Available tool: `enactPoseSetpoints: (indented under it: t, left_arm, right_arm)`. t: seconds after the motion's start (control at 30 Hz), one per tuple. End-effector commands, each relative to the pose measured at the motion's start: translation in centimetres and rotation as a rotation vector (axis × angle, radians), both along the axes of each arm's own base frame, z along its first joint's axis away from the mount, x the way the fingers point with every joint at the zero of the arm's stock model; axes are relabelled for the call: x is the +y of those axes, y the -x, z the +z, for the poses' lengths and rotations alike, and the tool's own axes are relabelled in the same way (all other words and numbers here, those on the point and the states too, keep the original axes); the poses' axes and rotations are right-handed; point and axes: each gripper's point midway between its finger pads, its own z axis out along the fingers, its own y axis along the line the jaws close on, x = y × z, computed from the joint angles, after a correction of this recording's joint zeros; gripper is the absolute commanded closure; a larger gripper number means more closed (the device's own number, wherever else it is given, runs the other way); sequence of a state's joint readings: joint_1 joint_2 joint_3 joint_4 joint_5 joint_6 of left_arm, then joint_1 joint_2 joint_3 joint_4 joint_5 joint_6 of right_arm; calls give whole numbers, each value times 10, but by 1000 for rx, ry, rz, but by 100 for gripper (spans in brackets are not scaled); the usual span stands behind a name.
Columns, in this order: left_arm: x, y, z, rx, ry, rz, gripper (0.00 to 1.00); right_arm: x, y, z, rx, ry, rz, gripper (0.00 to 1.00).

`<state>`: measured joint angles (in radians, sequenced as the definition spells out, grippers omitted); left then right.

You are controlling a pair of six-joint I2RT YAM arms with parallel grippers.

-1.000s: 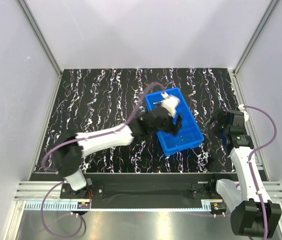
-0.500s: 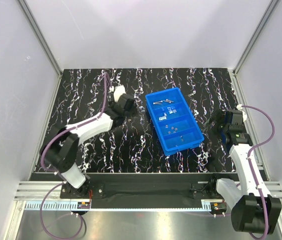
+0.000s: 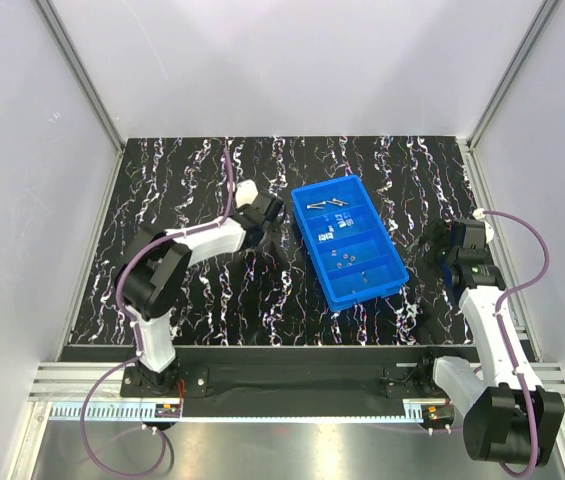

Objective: Sort the screws and nuts into containers

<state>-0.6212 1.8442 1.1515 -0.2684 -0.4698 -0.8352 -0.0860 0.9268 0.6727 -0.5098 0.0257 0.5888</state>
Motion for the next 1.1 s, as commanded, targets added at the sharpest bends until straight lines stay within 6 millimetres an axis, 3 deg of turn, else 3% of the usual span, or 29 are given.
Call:
enactPoseSetpoints:
  t: [0.0, 0.47, 0.7, 1.07]
  left_arm:
    - [-5, -19, 8, -46, 1, 61, 30]
    - [0, -5, -22, 10, -95, 105, 42]
    - [-1, -1, -35, 24, -93, 85, 66]
    - [0, 14, -49, 78, -96, 58, 67]
  right_arm:
    - [-2, -8, 3, -26, 13, 0, 0]
    - [-2, -9, -2, -19, 12, -4, 0]
    - [-2, -8, -1, -20, 13, -5, 0]
    - [-2, -7, 0, -27, 9, -6, 0]
